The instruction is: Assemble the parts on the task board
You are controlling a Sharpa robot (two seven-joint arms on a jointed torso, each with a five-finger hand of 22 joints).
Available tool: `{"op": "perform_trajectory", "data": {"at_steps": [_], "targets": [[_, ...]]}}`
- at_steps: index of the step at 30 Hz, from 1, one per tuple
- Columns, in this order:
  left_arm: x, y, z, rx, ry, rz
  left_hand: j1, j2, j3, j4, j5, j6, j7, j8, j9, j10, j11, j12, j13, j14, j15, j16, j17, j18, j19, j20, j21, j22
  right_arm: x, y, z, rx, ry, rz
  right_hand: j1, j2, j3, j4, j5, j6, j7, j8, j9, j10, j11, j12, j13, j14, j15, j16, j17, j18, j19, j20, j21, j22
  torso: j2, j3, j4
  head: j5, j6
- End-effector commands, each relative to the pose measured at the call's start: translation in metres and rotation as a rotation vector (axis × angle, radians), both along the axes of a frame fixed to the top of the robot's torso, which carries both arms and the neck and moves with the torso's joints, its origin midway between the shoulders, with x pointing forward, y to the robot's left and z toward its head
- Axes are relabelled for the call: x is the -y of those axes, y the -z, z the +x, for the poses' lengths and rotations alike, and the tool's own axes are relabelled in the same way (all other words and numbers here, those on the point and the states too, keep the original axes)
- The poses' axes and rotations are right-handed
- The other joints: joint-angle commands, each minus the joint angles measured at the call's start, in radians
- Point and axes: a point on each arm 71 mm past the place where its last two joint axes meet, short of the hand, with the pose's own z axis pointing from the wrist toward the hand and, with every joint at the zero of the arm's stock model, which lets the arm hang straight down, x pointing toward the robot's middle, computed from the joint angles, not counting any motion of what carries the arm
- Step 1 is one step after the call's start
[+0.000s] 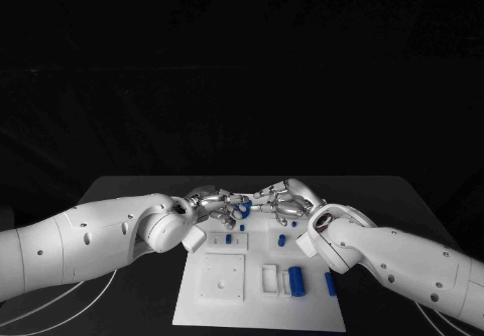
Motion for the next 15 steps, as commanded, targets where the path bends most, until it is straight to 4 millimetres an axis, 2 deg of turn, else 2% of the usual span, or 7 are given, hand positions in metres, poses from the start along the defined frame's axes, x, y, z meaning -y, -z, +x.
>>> {"op": "perform_trajectory", "data": {"at_steps": [1,3,7,11,14,15], "targets": [[-0.002,0.0,0.001,0.014,-0.013,0.034,-0.001,-0.01,0.127,-0.128,0.005,0.038,-0.029,-0.008,-0.002,0.008,-0.001,-0.003,0.001,0.009,-0.001,0.005,0.001,0.01,-0.004,-0.006,0.006,0.022,0.004,-0.001,0.001,0.019,0.013,0.004,0.011,-0.004,-0.02,0.002,0.016,-0.018,0.003,-0.004,-0.002,-0.008,-0.002,-0.005,-0.01,-0.011,0.0,-0.006,-0.007,0.012,0.013,0.007,-0.017,0.059,0.0,-0.0002,0.0,0.002,-0.001],[-0.004,0.0,0.002,0.02,-0.015,0.048,-0.003,-0.011,0.129,-0.133,0.007,0.043,-0.03,-0.013,-0.003,0.011,-0.001,-0.005,0.002,0.011,-0.001,0.004,0.002,0.011,-0.007,-0.006,0.014,0.022,0.007,-0.001,0.001,0.023,0.021,0.005,0.02,0.004,-0.048,0.004,0.019,-0.025,0.003,-0.004,-0.002,-0.014,-0.001,0.004,-0.023,-0.016,0.001,-0.005,-0.016,0.013,0.015,0.008,-0.034,0.059,0.001,-0.0003,-0.0005,0.004,0.003],[-0.008,0.0,0.002,0.039,-0.021,0.091,-0.004,-0.013,0.13,-0.137,0.013,0.046,-0.03,-0.015,-0.004,0.013,-0.002,-0.006,0.002,0.013,-0.002,0.005,0.003,0.012,-0.005,-0.007,0.019,0.022,0.014,-0.001,0.002,0.028,0.033,0.005,0.014,-0.002,-0.058,0.01,0.031,-0.037,0.004,-0.004,-0.002,-0.016,0.0,0.006,-0.028,-0.018,0.002,-0.006,-0.02,0.013,0.016,0.009,-0.042,0.059,0.001,0.0004,0.0001,0.007,0.002],[-0.015,-0.001,0.004,0.087,-0.022,0.181,-0.006,-0.015,0.129,-0.14,0.014,0.057,-0.033,-0.025,-0.008,0.022,-0.004,-0.01,0.001,0.021,-0.004,0.004,0.003,0.012,-0.002,-0.009,0.026,0.021,0.028,-0.001,0.003,0.033,0.054,0.013,0.01,0.007,-0.091,0.025,0.083,-0.004,0.0,-0.003,-0.001,-0.018,-0.002,0.017,-0.041,-0.019,0.001,0.001,-0.024,0.013,0.021,0.009,-0.05,0.062,0.0,0.0016,0.0006,0.011,0.003],[-0.022,-0.005,0.006,0.109,-0.018,0.259,-0.008,-0.019,0.128,-0.143,0.014,0.075,-0.036,-0.039,-0.007,0.037,-0.008,-0.018,0.002,0.03,-0.007,0.001,0.003,0.012,0.002,-0.012,0.031,0.02,0.046,-0.001,0.006,0.042,0.091,0.017,0.007,0.016,-0.098,0.027,0.103,0.01,-0.003,-0.003,-0.001,-0.013,-0.005,0.019,-0.044,-0.016,-0.001,0.006,-0.022,0.012,0.023,0.006,-0.045,0.063,-0.001,0.0011,-0.0001,0.015,0.0],[-0.023,-0.006,0.007,0.105,-0.017,0.274,-0.01,-0.021,0.127,-0.144,0.016,0.082,-0.038,-0.045,-0.007,0.042,-0.01,-0.021,0.007,0.036,-0.009,-0.001,0.003,0.013,0.007,-0.013,0.032,0.019,0.052,-0.001,0.007,0.047,0.102,0.017,0.008,0.018,-0.1,0.026,0.11,0.011,-0.003,-0.003,-0.001,-0.013,-0.005,0.02,-0.045,-0.015,-0.002,0.007,-0.02,0.011,0.024,0.006,-0.043,0.064,-0.002,0.0012,0.0008,0.016,-0.004]]}}
